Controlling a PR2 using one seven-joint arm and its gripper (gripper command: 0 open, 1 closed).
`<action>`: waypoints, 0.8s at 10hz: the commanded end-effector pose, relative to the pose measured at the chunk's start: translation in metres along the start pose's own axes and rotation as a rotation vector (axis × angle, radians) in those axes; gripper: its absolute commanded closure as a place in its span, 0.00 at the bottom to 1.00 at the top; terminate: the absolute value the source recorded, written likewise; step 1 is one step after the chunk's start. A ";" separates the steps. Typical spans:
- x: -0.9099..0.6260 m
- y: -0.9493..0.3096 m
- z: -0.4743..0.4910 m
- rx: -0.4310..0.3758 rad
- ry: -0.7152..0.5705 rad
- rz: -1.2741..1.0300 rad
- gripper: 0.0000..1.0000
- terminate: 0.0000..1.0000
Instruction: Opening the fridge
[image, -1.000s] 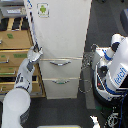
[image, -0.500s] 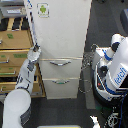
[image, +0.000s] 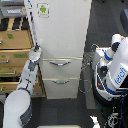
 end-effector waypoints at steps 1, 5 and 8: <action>-0.263 -0.063 0.237 0.028 -0.348 -0.393 1.00 0.00; -0.602 -0.138 0.448 -0.049 -0.515 -0.681 1.00 0.00; -0.922 -0.193 0.574 -0.401 -1.022 -1.020 1.00 0.00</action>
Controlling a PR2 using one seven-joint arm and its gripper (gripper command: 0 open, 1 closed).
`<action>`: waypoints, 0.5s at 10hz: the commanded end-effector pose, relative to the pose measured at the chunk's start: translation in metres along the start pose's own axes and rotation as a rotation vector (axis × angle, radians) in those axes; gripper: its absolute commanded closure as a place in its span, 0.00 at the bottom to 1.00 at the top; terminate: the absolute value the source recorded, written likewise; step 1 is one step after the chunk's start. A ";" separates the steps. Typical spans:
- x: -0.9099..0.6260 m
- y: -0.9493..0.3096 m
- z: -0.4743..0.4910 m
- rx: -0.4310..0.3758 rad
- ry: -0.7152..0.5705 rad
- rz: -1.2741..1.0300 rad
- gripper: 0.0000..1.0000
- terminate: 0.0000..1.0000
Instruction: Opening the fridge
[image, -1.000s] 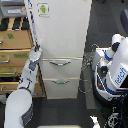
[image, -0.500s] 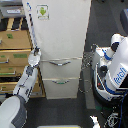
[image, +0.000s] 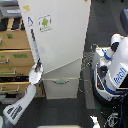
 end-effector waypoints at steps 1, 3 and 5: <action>-0.689 -0.307 0.691 -0.322 -0.907 -0.978 1.00 0.00; -0.662 -0.276 0.680 -0.286 -0.937 -0.953 1.00 0.00; -0.436 -0.154 0.571 -0.222 -0.701 -0.621 0.00 0.00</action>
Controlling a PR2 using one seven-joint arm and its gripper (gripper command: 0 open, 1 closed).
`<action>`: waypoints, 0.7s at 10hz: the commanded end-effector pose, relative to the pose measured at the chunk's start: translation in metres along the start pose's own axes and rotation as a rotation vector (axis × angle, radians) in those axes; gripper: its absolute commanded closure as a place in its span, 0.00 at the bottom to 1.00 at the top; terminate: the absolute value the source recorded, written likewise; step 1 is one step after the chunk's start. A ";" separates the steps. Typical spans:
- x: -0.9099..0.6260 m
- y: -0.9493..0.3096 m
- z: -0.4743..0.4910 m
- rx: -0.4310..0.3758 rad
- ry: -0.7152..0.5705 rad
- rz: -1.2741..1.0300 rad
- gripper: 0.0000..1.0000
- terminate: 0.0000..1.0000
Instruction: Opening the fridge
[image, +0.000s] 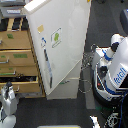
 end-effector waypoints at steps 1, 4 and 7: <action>0.065 -0.152 0.199 0.033 0.183 -0.121 0.00 0.00; 0.023 0.021 -0.055 0.047 0.449 0.113 0.00 0.00; 0.008 0.089 -0.272 0.101 0.651 0.265 0.00 0.00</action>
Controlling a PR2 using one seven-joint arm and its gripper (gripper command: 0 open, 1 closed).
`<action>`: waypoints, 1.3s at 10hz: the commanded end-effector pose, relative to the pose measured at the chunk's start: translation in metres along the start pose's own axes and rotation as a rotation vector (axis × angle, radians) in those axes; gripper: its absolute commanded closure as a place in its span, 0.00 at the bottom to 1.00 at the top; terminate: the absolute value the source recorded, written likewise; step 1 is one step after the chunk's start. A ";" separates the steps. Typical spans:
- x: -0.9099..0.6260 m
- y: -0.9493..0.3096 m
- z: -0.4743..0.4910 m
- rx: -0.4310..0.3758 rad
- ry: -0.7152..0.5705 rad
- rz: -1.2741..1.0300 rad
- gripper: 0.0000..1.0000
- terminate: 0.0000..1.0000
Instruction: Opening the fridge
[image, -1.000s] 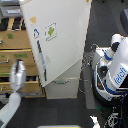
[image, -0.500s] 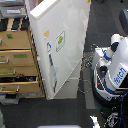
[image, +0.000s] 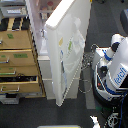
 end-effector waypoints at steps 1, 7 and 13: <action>0.033 0.108 -0.533 0.086 0.662 0.344 0.00 0.00; 0.379 -0.541 -0.630 -0.117 0.673 -0.236 0.00 0.00; 0.311 -0.841 -0.555 -0.343 0.625 -0.700 0.00 0.00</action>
